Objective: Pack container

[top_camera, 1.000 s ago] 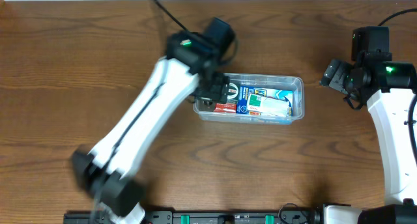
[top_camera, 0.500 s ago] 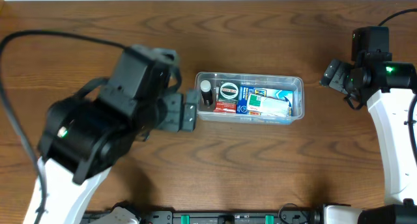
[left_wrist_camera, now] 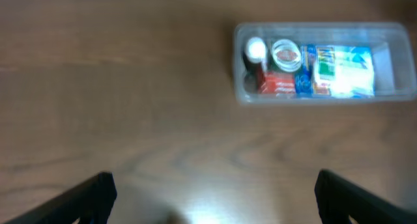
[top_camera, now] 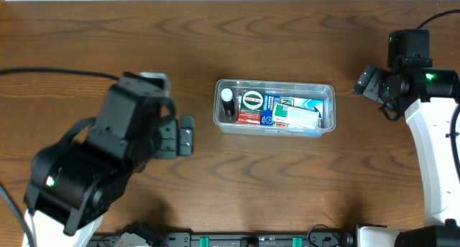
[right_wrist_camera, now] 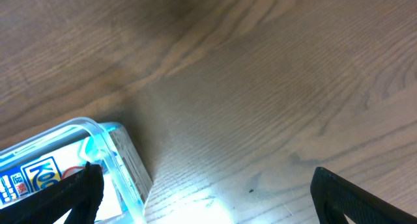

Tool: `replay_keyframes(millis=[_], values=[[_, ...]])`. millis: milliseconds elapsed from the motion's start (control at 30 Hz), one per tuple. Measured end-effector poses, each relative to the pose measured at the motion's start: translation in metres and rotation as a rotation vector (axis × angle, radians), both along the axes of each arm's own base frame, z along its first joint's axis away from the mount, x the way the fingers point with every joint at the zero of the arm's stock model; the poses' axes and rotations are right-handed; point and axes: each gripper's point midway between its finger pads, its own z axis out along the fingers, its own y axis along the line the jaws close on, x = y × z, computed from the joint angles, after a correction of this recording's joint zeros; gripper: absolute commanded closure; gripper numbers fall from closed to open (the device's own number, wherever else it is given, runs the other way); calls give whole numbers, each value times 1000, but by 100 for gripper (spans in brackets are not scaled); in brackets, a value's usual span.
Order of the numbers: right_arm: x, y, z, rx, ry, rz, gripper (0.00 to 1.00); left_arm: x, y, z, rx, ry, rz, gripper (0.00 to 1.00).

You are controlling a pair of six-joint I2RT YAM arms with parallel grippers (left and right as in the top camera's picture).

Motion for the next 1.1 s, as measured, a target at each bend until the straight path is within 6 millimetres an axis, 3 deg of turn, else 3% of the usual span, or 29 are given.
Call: replay_keyframes(millis=[167, 467, 767, 1100], values=[[0, 0, 0, 0, 0, 0, 1, 6, 42, -11, -59, -179, 178, 2], [0, 0, 0, 0, -1, 0, 1, -17, 97, -48, -101, -424, 399, 2], [0, 0, 0, 0, 0, 0, 1, -19, 115, -68, -156, -713, 479, 2], [0, 0, 0, 0, 0, 0, 1, 6, 119, -97, -211, -911, 464, 2]])
